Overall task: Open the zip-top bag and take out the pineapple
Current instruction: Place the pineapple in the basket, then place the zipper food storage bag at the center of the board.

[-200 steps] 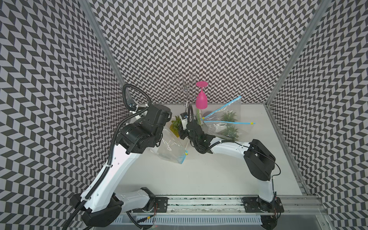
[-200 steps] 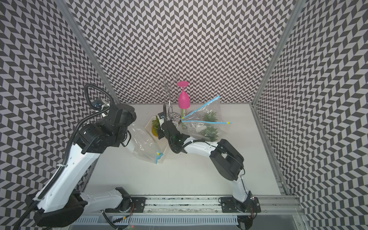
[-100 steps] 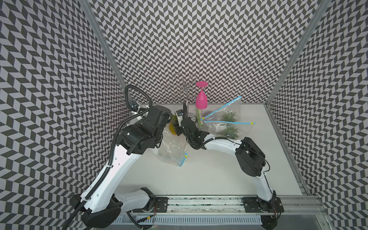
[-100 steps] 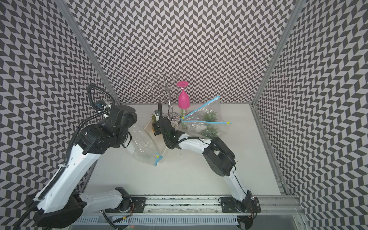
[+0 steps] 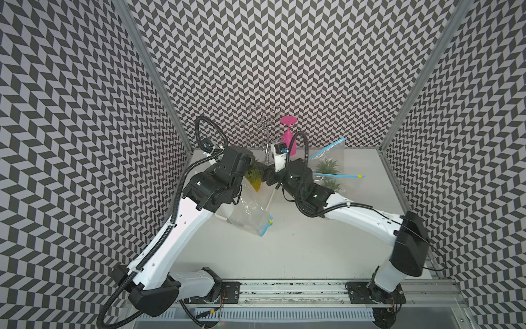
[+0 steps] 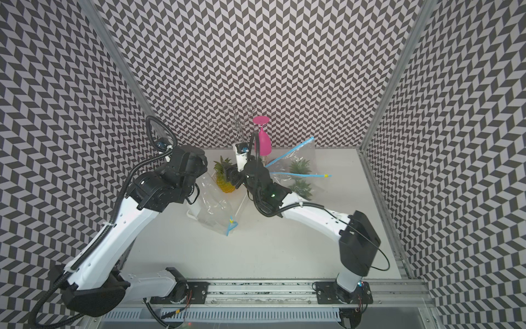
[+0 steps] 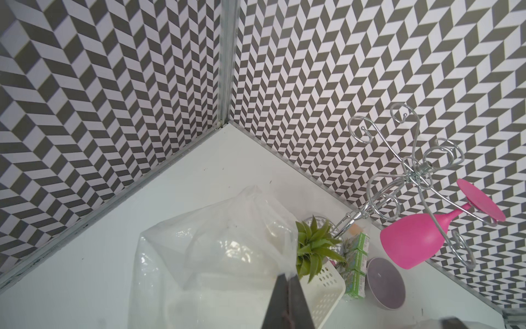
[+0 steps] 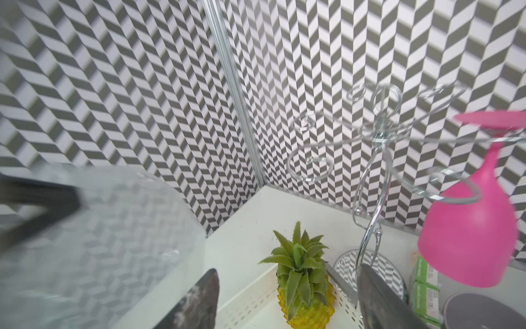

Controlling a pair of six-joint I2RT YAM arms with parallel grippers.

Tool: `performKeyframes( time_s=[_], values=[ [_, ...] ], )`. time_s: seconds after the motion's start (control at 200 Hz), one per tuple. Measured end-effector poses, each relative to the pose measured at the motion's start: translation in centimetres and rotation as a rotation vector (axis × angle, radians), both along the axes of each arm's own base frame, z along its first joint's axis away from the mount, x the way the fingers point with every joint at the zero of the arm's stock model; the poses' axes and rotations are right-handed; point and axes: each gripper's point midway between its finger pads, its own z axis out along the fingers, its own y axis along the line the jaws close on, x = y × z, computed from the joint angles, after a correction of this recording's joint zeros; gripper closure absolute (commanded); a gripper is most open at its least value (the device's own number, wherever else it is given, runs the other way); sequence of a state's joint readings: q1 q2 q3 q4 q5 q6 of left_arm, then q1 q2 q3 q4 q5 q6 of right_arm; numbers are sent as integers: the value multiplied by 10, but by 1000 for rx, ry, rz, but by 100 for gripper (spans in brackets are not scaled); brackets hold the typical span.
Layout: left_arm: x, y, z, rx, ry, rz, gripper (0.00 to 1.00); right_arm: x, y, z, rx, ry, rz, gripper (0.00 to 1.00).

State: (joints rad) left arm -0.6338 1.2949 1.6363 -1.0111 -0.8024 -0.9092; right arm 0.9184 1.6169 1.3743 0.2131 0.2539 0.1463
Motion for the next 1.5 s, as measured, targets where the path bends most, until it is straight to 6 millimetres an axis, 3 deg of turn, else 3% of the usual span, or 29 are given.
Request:
performKeyframes(
  time_s=[0.16, 0.3, 0.37, 0.476, 0.651, 0.726, 0.886, 0.951, 1.051, 1.146, 1.247, 1.372, 1.497],
  values=[
    [17, -15, 0, 0, 12, -34, 100, -51, -32, 49, 42, -88, 138, 22],
    [28, -25, 4, -17, 7, -59, 100, -92, -36, 67, 12, -131, 306, 16],
    [32, -29, 7, -27, 2, -71, 100, -104, -30, 59, -33, -109, 371, 14],
    [35, -35, 10, -41, -5, -88, 100, -113, -12, 31, -126, -34, 438, 15],
    [36, -40, 9, -55, 1, -111, 100, -110, 15, -21, -249, 106, 482, 25],
    [37, -42, 9, -60, 3, -119, 100, -108, 17, -42, -289, 161, 483, 38],
    [36, -46, 16, -81, -10, -135, 100, -104, 15, -56, -313, 215, 451, 100],
    [35, -49, 22, -95, -21, -149, 100, -100, 12, -55, -309, 223, 422, 100],
    [33, -55, 34, -120, -52, -175, 52, -92, 4, -46, -286, 221, 360, 100],
    [25, -60, 54, -148, -120, -209, 33, -82, -16, -19, -233, 195, 293, 100],
    [4, -59, 92, -182, -238, -254, 31, -50, -60, 41, -120, 135, 175, 100],
    [-24, -52, 142, -239, -398, -296, 37, 2, -152, 123, 51, 32, -61, 100],
    [-37, -60, 167, -274, -485, -342, 44, 38, -239, 168, 188, -15, -287, 100]
  ],
)
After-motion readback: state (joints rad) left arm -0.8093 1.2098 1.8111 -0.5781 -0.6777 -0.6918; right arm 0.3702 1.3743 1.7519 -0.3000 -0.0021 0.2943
